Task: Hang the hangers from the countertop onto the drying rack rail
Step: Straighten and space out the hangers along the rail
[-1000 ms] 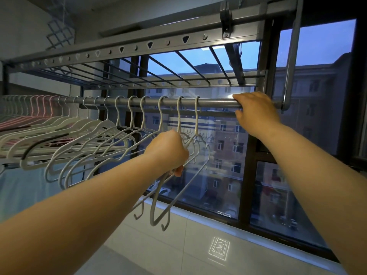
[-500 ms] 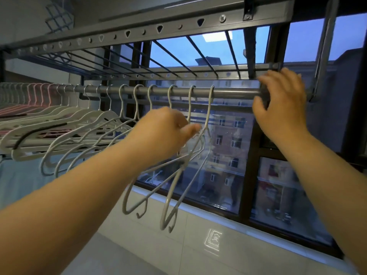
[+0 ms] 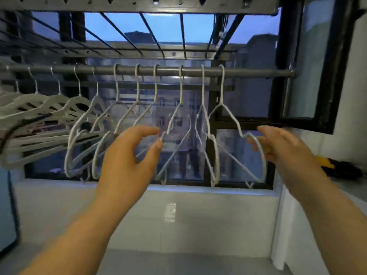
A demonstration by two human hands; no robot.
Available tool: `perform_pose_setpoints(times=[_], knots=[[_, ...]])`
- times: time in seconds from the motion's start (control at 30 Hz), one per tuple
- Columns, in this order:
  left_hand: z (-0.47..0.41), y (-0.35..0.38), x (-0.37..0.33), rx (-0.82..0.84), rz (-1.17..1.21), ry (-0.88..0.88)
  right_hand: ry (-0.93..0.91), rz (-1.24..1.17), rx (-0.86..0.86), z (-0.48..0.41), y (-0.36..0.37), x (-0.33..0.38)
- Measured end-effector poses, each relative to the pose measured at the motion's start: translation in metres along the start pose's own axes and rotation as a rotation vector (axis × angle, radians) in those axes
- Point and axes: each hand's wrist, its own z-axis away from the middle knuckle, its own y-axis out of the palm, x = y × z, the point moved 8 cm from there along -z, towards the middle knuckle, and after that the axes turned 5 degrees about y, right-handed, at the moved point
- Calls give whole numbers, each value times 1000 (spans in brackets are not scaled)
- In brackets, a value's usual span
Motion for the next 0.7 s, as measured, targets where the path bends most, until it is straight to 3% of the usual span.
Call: perform_pose_setpoints(times=[0.17,0.27,0.5,0.7], knots=[[30,-5,2,33,83,-30,93,-13,19,36,5,7],[43,2,12,65,73,-130,97,35,-2,51,14,8],[52,31,36,127,316,-330,153,90,36,56,38,3],[46,39,41,99,354,-366,132,55,57,58,51,1]])
